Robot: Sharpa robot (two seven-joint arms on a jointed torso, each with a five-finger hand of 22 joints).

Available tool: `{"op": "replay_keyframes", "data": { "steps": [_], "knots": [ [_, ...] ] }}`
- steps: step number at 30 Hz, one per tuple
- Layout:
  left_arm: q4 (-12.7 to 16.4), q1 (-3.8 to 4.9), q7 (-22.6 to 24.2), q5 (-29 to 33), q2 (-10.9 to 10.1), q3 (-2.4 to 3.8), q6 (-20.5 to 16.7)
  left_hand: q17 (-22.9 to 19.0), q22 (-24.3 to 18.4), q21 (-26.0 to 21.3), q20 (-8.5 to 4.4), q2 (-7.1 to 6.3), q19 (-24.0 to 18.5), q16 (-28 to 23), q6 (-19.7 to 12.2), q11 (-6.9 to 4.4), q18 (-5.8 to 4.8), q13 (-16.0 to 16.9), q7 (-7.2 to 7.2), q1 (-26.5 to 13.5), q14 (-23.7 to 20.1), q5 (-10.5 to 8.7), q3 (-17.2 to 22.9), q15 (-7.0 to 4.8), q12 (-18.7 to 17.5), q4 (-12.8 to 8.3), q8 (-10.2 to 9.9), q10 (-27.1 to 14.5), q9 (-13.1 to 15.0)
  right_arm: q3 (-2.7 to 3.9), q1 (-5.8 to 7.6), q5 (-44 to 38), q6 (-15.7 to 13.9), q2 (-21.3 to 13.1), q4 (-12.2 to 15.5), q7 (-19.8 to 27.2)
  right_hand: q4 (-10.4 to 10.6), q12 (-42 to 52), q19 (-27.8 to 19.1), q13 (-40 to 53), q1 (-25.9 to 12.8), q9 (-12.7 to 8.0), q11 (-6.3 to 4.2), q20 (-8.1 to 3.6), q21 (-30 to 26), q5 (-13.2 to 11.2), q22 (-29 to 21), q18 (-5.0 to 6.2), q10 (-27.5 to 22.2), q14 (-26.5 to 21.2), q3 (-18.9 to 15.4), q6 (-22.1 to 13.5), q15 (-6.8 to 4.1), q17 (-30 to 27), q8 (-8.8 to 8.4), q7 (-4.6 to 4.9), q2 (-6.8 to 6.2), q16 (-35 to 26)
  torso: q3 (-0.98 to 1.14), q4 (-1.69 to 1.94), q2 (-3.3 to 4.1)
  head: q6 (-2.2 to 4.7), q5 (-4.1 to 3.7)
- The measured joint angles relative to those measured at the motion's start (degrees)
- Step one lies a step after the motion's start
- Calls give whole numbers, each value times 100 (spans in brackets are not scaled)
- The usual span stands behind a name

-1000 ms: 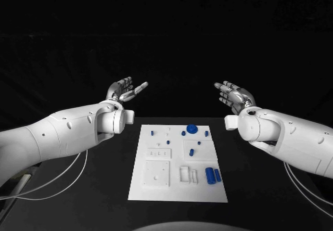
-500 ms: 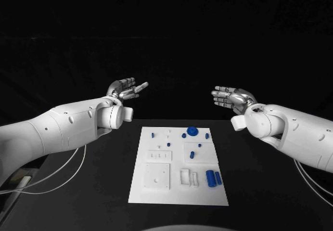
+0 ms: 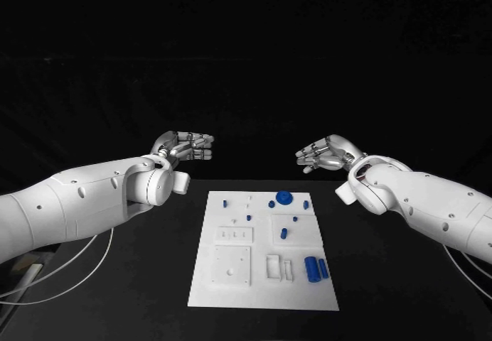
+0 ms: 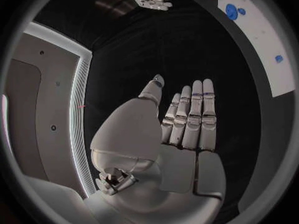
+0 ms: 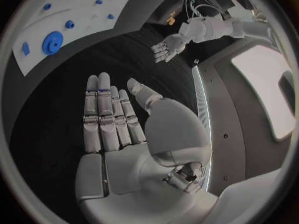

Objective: Assemble the parts on the task board

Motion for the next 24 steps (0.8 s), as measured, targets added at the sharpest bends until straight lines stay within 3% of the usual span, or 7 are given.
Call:
{"op": "replay_keyframes", "data": {
  "steps": [1, 3, 5, 12, 16, 20, 24],
  "knots": [
    [76, 12, 1, -12, -44, 0, 29, 0, 10, 29, -40, 51, 40, 6, 172, -57, -1, 0, -40, 20, 65, 45, 26, -36, 0, -26, 23, 159, 12, 1, 0, -232, -21, 11, 15, -6, -10, 0, 147, 0, 29, 0, -26, -57, 45, -25, 9, 1, 26, 152, 2, 51, -49, 42, 0, -7, -29, 24, -3, 4, 21, 5, -5],
    [238, 36, 9, -42, -108, -1, 98, 5, 25, 88, -107, 56, 106, 8, 344, -122, -111, 0, -82, 25, 143, 129, 107, -99, 0, -56, 23, 340, 13, 1, 0, -756, -45, 34, 42, -54, -44, 0, 404, 0, 36, 0, -38, -145, 85, -106, 11, 0, 38, 418, -57, 77, -121, 157, -2, -33, -77, 23, -8, 28, 71, 11, -44],
    [348, 49, 16, -66, -133, -1, 155, 6, 46, 147, -160, 56, 158, 8, 357, -142, -130, 0, -95, 25, 244, 140, 166, -129, 0, -95, 23, 360, 13, 1, -2, -1178, -47, 54, 57, -117, -18, 0, 664, 0, 27, 0, -21, -218, 124, -161, 13, 0, 21, 495, -196, 82, -167, 273, -18, -38, -163, 64, -16, 57, 113, 20, -83],
    [688, 98, 40, -152, -233, -2, 315, 28, 162, 426, -285, 1, 195, 8, 357, -142, -136, -1, -95, -30, 490, 140, 407, -201, 0, -170, 23, 360, 13, 3, -2, -2524, -68, 185, 70, -428, -109, 0, 1231, 10, 200, 13, -185, -439, 367, 16, 126, -10, 434, 502, -366, 343, -326, 902, -18, -148, -332, 969, -46, 198, 307, 98, -142],
    [934, 143, 61, -208, -325, -3, 361, 34, 217, 580, -300, -81, 90, -37, 356, -142, -172, -1, -95, -112, 490, 162, 575, -201, 0, -267, 23, 360, 12, 3, -3, -3090, -169, 295, 65, -586, -230, 0, 1165, 10, 295, 14, -217, -506, 590, 16, 313, -44, 503, 501, -246, 407, -327, 1178, -18, -157, -385, 1266, -58, 246, 416, 170, -151],
    [1076, 169, 73, -249, -380, 4, 383, 33, 221, 602, -282, -103, 72, -37, 348, -141, -172, -1, -87, -134, 490, 162, 594, -201, -1, -286, 23, 360, 12, 4, -10, -3440, -261, 372, 51, -701, -212, 0, 962, 10, 343, 12, -237, -552, 1003, -1, 659, -49, 605, 448, -215, 437, -390, 1465, -18, -186, -433, 1736, -70, 269, 514, 260, -157],
    [1194, 195, 84, -292, -432, 20, 397, 39, 221, 624, -282, -103, 72, -37, 315, -119, -173, -1, -54, -180, 490, 162, 594, -201, -1, -286, 23, 337, 12, 5, -34, -3763, -341, 454, 38, -841, -238, 0, 719, 15, 382, 12, -245, -548, 1348, -112, 979, -48, 654, 256, -110, 462, -380, 1623, -18, -175, -473, 2109, -83, 292, 602, 345, -162]
  ]
}}
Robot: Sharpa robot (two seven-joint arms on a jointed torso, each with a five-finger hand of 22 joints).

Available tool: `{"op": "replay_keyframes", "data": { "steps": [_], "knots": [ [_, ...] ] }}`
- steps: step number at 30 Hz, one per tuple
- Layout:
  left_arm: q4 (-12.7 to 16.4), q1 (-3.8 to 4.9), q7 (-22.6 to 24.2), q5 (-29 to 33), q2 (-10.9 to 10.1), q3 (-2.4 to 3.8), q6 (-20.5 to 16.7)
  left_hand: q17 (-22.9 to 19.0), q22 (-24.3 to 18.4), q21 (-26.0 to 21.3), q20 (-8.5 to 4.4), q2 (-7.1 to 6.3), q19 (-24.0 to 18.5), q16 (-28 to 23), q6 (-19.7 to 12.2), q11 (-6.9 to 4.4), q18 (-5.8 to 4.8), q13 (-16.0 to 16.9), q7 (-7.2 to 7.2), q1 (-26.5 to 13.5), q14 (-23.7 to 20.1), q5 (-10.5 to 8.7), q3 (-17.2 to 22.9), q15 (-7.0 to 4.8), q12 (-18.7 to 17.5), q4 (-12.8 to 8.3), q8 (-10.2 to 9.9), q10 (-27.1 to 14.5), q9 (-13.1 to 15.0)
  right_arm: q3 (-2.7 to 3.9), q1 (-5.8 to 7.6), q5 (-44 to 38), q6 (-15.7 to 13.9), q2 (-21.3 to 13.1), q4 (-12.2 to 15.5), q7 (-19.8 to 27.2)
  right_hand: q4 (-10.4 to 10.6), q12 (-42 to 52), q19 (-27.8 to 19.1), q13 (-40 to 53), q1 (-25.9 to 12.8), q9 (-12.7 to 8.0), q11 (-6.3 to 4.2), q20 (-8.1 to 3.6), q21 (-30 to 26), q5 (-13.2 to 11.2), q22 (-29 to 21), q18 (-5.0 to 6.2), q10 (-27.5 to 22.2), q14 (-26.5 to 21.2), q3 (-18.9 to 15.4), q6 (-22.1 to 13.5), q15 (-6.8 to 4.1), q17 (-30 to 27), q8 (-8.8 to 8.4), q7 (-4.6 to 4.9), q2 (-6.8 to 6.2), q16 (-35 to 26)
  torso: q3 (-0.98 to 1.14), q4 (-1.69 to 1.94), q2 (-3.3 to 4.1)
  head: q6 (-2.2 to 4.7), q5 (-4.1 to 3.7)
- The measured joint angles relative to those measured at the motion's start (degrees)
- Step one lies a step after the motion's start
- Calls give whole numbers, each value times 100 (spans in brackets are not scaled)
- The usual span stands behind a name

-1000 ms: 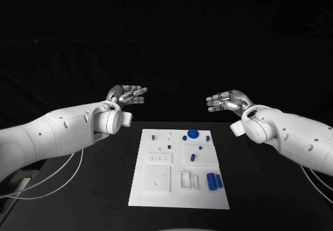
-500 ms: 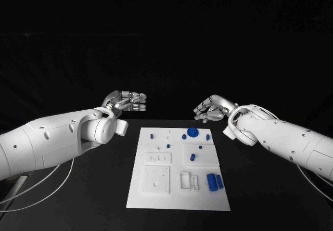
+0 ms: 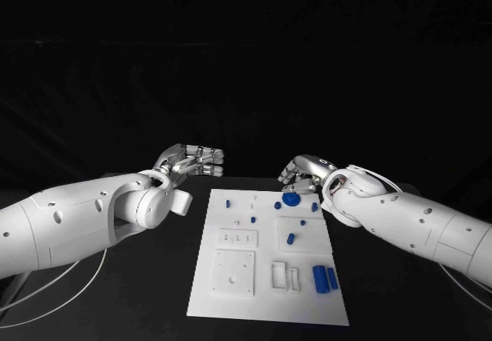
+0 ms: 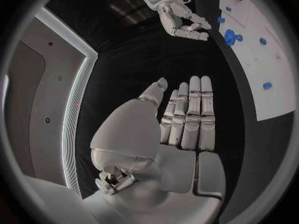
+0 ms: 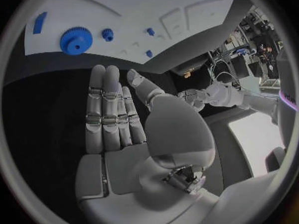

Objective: Assemble the parts on the task board

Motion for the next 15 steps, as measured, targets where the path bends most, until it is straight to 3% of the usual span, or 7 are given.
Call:
{"op": "replay_keyframes", "data": {
  "steps": [4, 9, 15],
  "knots": [
    [130, 51, 20, -50, -59, 10, 3, 0, 0, 0, 0, 0, 0, 0, 0, 0, 0, 0, 0, 0, 0, 0, 0, 0, 0, 0, 0, 0, 0, 0, -18, -291, -44, 59, 0, -181, 28, 0, -160, 0, -5, 0, 3, 22, 313, -195, 303, 92, -3, -72, 214, 9, 3, 47, 0, -9, -78, 289, -14, 30, 88, 62, -20],
    [273, 93, 47, -108, -102, 13, 3, -1, -1, 0, 0, 0, 0, 0, 0, 0, 0, 0, 0, 0, 0, 0, 0, 0, 0, 0, 0, 0, 0, -1, -33, -611, -50, 48, 20, -422, 90, 0, -229, 0, -100, 0, 30, 49, 521, -200, 534, 155, -34, -178, 324, 13, 7, 128, 0, -13, -173, 666, -36, 66, 172, 112, -84],
    [349, 145, 59, -155, -139, 15, 6, -1, -1, 0, 0, 1, 1, 0, 0, 0, 0, -1, 0, -46, 0, 0, 0, 0, 0, 0, 0, 0, -1, 3, -84, -849, -29, 24, 47, -607, 143, 6, -229, 2, -168, 0, 44, 49, 670, -222, 747, 163, -148, -279, 409, 13, 26, 217, 0, -13, -240, 1179, -46, 76, 236, 108, -87]
  ]
}}
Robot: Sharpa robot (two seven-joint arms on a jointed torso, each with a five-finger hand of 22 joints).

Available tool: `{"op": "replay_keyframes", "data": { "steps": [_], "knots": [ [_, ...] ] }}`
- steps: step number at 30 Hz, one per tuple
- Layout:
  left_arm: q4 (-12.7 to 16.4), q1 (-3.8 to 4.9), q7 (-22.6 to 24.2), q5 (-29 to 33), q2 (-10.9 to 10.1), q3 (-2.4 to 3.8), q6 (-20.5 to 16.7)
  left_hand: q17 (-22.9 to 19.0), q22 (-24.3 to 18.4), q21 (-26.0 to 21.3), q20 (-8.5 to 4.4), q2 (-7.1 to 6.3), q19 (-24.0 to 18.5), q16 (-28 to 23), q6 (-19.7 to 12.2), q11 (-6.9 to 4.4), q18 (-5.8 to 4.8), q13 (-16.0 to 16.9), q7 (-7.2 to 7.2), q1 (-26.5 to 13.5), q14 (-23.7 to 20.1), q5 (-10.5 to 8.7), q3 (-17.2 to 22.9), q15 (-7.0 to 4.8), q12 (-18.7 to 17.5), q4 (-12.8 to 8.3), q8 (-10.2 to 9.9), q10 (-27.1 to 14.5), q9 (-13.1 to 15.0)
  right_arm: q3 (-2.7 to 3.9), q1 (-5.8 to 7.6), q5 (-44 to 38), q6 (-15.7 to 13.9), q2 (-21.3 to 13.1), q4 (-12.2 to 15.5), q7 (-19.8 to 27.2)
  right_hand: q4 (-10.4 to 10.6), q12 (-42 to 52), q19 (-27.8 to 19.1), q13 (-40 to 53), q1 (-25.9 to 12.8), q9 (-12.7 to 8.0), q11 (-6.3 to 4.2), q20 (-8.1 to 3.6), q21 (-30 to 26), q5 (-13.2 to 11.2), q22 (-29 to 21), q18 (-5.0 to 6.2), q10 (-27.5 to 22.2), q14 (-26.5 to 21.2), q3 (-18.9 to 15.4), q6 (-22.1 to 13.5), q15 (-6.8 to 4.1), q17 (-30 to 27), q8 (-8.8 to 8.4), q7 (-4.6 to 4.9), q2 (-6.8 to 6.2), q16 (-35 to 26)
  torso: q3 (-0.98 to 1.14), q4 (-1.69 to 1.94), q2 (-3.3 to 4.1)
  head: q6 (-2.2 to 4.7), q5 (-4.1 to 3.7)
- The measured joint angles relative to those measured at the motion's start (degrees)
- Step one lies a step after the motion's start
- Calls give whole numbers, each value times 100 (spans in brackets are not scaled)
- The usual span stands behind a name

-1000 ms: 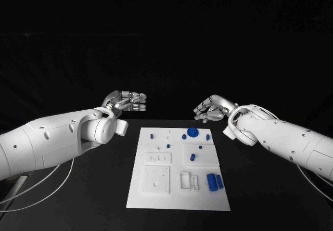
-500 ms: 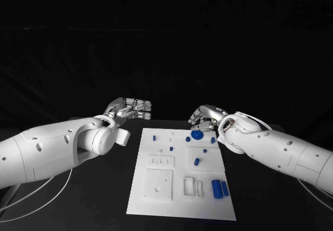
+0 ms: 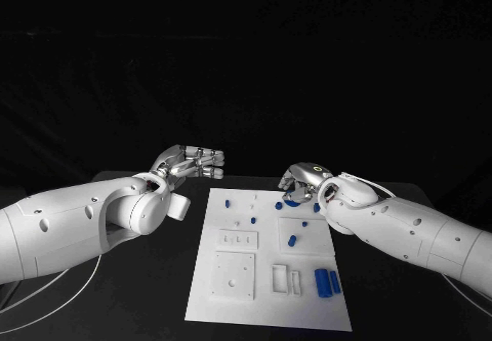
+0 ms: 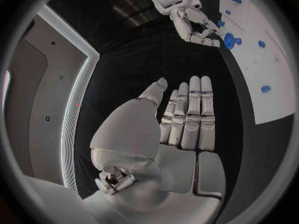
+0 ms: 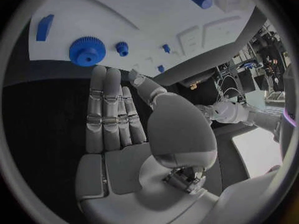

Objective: Assemble the parts on the task board

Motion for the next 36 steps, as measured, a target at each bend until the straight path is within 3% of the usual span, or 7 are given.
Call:
{"op": "replay_keyframes", "data": {
  "steps": [6, 9, 13, 17, 23, 29, 36],
  "knots": [
    [11, 65, 6, -44, -41, 5, 0, 5, -8, 0, 0, -23, 0, 0, 0, 0, 0, 0, 0, -22, 0, 0, 0, 0, 0, 0, 0, 0, 0, -2, -103, -136, 23, 55, -48, -93, 16, 0, -66, 0, 52, 0, 59, 63, 0, 0, 39, 32, -243, -135, 16, -34, 33, -119, 0, 34, -53, 36, 6, -20, 58, -32, 32],
    [5, 77, 7, -59, -57, 5, 0, 6, -10, 0, 0, -23, 0, 0, 0, 0, 0, 0, 0, -22, 0, 0, -4, 0, 0, -5, 0, 0, -1, -4, -135, -176, 28, 72, -54, -114, 33, -1, -89, 0, 52, 0, 59, 94, -25, 0, 91, 149, -243, -135, 30, -34, 33, -241, 0, 34, -53, 105, 17, -25, 83, -52, 44],
    [-5, 91, 13, -73, -74, 5, -6, 5, -28, 0, 0, -23, 0, 0, 0, 0, -1, 0, 0, -22, 0, 0, -35, 0, 0, -4, 0, 0, -1, -4, -150, -216, 28, 85, -50, -133, 65, -1, -23, 0, 75, 0, 59, 112, -25, 0, 152, 156, -243, -119, 30, -34, 22, -277, 0, 34, -76, 243, 28, -27, 112, -57, 70],
    [-13, 102, 29, -81, -80, 5, -16, 12, -28, 21, 0, -22, 0, 0, 0, 0, -1, -1, 0, -22, 41, 0, -51, 0, 0, -20, 0, 0, -1, -2, -158, -249, 29, 87, -7, -159, 102, -1, 154, -1, 46, 0, 28, -6, 141, -22, 298, 155, -169, -17, 152, -34, 1, -113, 0, 34, -105, 703, 38, -26, 138, -47, 76],
    [-21, 115, 44, -87, -83, 5, -27, 11, -35, 21, 0, -22, 0, 0, 0, 0, -1, -1, 0, -22, 41, 0, -51, 0, 0, -19, 0, 0, -1, -1, -175, -317, 19, 106, 33, -226, 132, -1, 539, -1, -30, 2, 28, -14, 238, -22, 454, 152, -169, 26, 371, -45, -4, 51, 0, 23, -181, 1234, 44, -14, 174, -22, 64],
    [-10, 117, 68, -89, -113, 5, -48, 11, -40, 21, 0, -22, 0, 0, 0, 0, -1, -1, 0, -22, 41, 0, -51, 0, 0, -20, 0, 0, -1, -1, -177, -377, 7, 94, 82, -306, 179, -2, 701, -1, -98, 11, 28, -83, 469, -22, 785, 107, -169, 91, 667, -47, -33, 92, 0, 21, -248, 1347, 46, -7, 203, 9, 65],
    [-35, 123, 95, -91, -139, 12, -78, 11, -46, 21, 1, -22, 0, 22, 0, 0, -1, -1, 0, -22, 41, 0, -67, 0, 0, -35, 0, 0, -2, -1, -180, -424, 7, 111, 84, -383, 253, -2, 758, -1, -146, 11, 7, -100, 440, 51, 1009, 102, -149, 145, 742, -46, -38, 105, 0, 22, -247, 1346, 42, 1, 222, 19, 64]
  ]
}}
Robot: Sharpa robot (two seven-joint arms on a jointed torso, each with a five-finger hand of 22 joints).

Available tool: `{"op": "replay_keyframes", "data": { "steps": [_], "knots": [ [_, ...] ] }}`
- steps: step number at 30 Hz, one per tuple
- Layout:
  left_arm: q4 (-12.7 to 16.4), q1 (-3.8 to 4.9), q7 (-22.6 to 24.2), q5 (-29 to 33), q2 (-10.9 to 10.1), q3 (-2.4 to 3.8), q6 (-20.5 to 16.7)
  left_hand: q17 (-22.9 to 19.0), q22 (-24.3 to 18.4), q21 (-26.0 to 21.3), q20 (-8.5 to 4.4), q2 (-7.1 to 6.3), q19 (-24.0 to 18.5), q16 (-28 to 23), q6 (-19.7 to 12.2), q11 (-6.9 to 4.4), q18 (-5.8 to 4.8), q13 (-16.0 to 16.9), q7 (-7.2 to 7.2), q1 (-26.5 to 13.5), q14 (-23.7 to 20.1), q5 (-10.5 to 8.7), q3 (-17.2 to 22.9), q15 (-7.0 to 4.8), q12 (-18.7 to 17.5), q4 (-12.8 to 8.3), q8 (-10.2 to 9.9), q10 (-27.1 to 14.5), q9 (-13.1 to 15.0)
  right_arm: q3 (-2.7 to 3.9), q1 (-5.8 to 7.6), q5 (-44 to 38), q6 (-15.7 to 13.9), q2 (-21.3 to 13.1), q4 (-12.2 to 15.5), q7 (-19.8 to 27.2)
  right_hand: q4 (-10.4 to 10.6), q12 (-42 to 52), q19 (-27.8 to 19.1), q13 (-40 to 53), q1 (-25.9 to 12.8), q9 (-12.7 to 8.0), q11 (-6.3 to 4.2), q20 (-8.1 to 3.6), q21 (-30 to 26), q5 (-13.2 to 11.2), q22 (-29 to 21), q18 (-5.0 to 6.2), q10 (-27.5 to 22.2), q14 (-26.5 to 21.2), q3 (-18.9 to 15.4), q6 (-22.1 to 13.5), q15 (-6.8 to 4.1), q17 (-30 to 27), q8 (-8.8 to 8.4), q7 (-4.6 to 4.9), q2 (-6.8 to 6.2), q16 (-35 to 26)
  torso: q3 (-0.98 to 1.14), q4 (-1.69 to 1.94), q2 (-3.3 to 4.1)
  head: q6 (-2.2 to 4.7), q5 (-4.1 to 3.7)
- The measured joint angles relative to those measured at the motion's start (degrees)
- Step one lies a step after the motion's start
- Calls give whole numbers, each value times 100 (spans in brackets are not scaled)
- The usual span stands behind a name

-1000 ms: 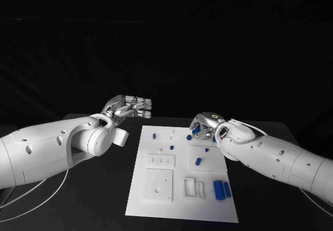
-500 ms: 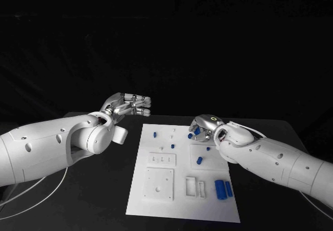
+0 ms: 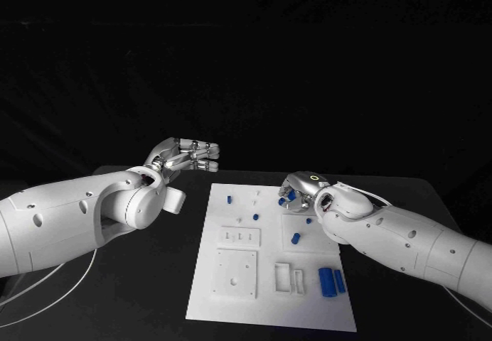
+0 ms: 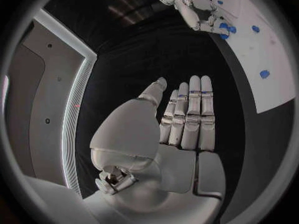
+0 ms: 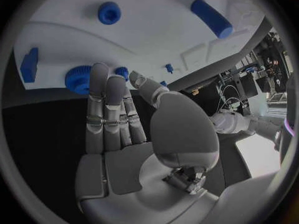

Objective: Assemble the parts on the task board

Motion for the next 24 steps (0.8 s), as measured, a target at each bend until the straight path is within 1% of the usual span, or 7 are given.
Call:
{"op": "replay_keyframes", "data": {
  "steps": [7, 13, 15, 17, 19, 23, 24],
  "knots": [
    [-10, 3, 2, -2, 5, 1, -4, -1, -13, 0, 0, 0, 0, 0, 0, 0, 0, 0, 0, 0, 0, 0, -14, 0, 0, 14, 0, 0, 0, 1, 0, -29, 6, 37, -65, -43, 40, -2, 33, 0, 0, 0, 0, 8, -197, 0, 286, -22, 0, 3, 39, 16, -4, 19, 0, -15, 0, 0, -11, 13, 29, 15, 0],
    [-42, 4, 1, -3, 22, 1, -4, -1, -20, 0, 0, 0, 0, 0, 0, 0, 0, 0, 0, 0, 0, 0, -27, 0, 0, 27, 0, 0, 0, 1, 0, -36, 14, 60, -112, -55, 72, -2, 64, 0, -46, -1, 0, 17, -285, 0, 393, -38, 0, 3, 72, 16, -4, 23, 0, -15, 1, 0, -22, 13, 58, 16, -9],
    [-57, 4, -1, -3, 32, 1, -3, -1, -20, 0, 0, 0, 0, 0, 0, 0, 0, 0, 0, 0, 0, 0, -27, 0, 0, 27, 0, 0, 0, 1, 0, -36, 18, 68, -125, -55, 81, -2, 85, 0, -59, -1, 0, -2, -331, 0, 424, -40, 0, 4, 81, 35, -4, 26, 0, -33, 14, 0, -25, 13, 67, 16, -9],
    [-72, 4, -4, -4, 44, 0, -3, -1, -20, 0, 0, 0, 0, 0, 0, 0, 0, 0, 0, 0, 0, 0, -27, 0, 0, 27, 0, 0, 0, 1, 0, -36, 24, 76, -141, -56, 111, -2, 106, 0, -59, -1, -2, 18, -358, 0, 459, -41, 1, 4, 111, 35, -4, 32, 0, -33, 14, 0, -27, 16, 77, 19, -9],
    [-83, 4, -5, -4, 51, 0, -3, -1, -19, 0, 0, 0, 0, 0, 0, 0, 0, 0, 0, 0, 0, 0, -27, 0, 0, 27, 0, 0, -1, 1, 0, -36, 35, 82, -156, -56, 135, -2, 124, 0, -59, 1, -26, -1, -381, 0, 512, -43, 26, 4, 135, 56, -4, 33, 0, -54, 14, 0, -30, 20, 87, 21, -8],
    [-97, 4, -9, -4, 53, -1, -2, -1, -19, 0, 0, 0, 0, 0, 0, 0, 0, 0, 0, 0, 0, 0, -26, 0, 0, 26, 0, 0, -1, 1, -1, -35, 58, 88, -163, -56, 175, -2, 136, -1, -113, 13, -64, -12, -403, -1, 577, -48, 125, 24, 175, 145, -24, 41, 0, -80, 72, 0, -34, 26, 98, 15, -12],
    [-98, 4, -9, -4, 54, -1, -2, -1, -19, 0, 0, 0, 0, 0, 0, 0, 0, 0, 0, 0, 0, 0, -26, 0, 0, 26, 0, 0, -1, 3, -1, -35, 62, 88, -163, -56, 199, -2, 136, 0, -116, 18, -83, -12, -420, -1, 602, -49, 187, 24, 198, 186, -24, 47, 0, -89, 131, 21, -35, 26, 103, 9, -14]
  ]
}}
